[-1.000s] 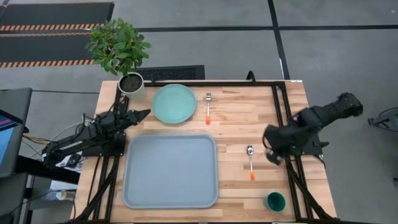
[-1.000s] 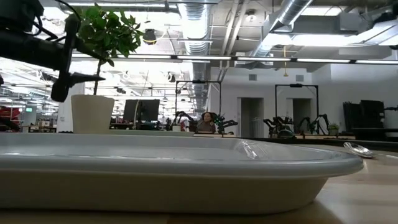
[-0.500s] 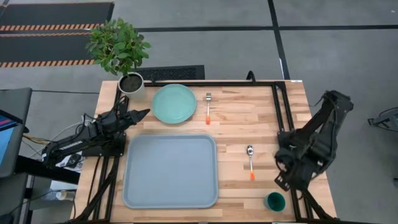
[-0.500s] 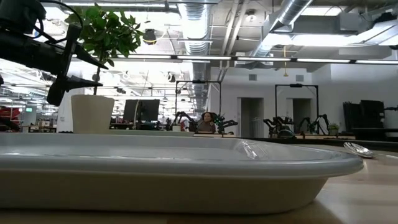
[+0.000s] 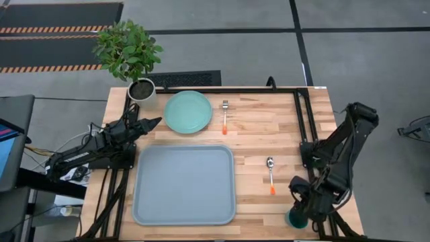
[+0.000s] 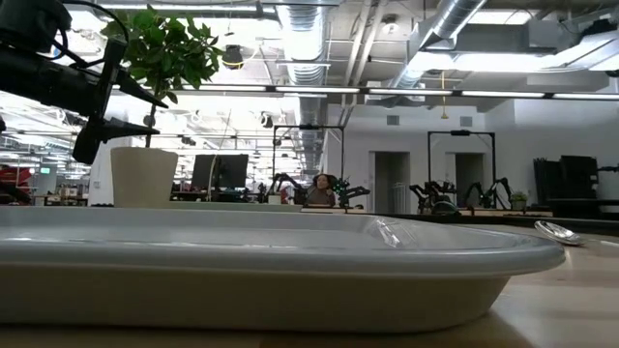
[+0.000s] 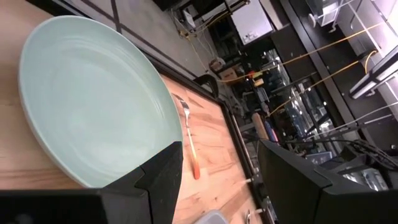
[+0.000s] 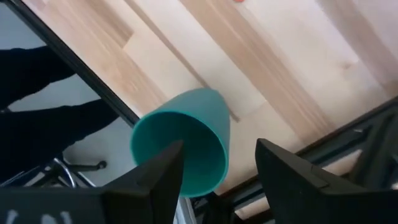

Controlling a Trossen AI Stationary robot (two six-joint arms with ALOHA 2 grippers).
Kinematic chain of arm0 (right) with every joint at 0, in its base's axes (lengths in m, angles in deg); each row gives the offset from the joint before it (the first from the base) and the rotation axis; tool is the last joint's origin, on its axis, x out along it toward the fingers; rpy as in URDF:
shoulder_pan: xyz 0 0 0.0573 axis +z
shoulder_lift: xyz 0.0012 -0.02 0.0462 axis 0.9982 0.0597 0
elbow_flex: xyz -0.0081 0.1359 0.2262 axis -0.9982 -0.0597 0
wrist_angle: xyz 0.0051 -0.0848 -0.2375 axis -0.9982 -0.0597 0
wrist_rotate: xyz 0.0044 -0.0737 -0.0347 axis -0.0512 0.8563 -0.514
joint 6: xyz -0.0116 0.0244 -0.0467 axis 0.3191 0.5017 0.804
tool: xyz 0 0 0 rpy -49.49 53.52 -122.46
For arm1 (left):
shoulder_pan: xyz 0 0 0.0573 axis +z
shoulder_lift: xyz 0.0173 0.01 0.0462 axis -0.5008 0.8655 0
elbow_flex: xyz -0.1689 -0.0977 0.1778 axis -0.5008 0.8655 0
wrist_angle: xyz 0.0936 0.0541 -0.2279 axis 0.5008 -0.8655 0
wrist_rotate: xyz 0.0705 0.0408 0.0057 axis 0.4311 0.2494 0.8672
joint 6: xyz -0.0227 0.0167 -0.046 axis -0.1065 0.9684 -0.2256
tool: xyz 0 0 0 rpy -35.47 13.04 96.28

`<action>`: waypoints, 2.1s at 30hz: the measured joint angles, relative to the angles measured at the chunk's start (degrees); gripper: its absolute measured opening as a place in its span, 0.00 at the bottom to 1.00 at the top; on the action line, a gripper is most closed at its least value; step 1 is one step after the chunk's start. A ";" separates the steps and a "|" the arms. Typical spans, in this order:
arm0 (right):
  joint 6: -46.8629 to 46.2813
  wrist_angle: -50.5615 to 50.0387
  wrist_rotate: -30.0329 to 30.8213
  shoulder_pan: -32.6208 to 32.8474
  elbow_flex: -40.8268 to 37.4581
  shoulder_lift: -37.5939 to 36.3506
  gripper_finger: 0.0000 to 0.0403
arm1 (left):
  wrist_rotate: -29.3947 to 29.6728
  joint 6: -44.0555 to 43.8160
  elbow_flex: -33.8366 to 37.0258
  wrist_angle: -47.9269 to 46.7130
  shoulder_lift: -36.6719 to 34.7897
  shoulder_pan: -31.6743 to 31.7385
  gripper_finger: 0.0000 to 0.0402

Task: Pick and place plate/cup/fork/spoon on tray
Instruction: Put the green cup to the top right side of the blue serving tray

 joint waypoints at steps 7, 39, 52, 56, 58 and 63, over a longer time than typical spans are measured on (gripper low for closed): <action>-1.10 6.05 -0.10 4.11 -4.88 0.13 0.56 | 0.02 -0.02 0.02 0.00 -0.02 0.00 0.49; 16.59 2.93 -1.92 -9.29 -9.05 -6.63 0.02 | 0.56 -0.03 0.11 -0.02 0.00 0.00 0.49; 55.17 -8.52 -1.63 -44.41 -9.03 -13.84 0.02 | 0.08 0.72 0.11 -0.04 0.00 0.00 0.49; 66.88 -6.03 -1.91 -56.14 -8.96 -11.19 0.02 | -0.09 -0.08 0.13 0.22 0.00 0.00 0.49; 72.01 -5.03 -2.09 -60.95 -7.56 -8.74 0.02 | -0.98 -0.10 0.21 0.81 -0.02 0.00 0.49; 83.24 -4.67 -0.91 -69.04 -1.18 -0.20 0.02 | -2.69 -1.05 0.26 1.27 -0.02 0.00 0.49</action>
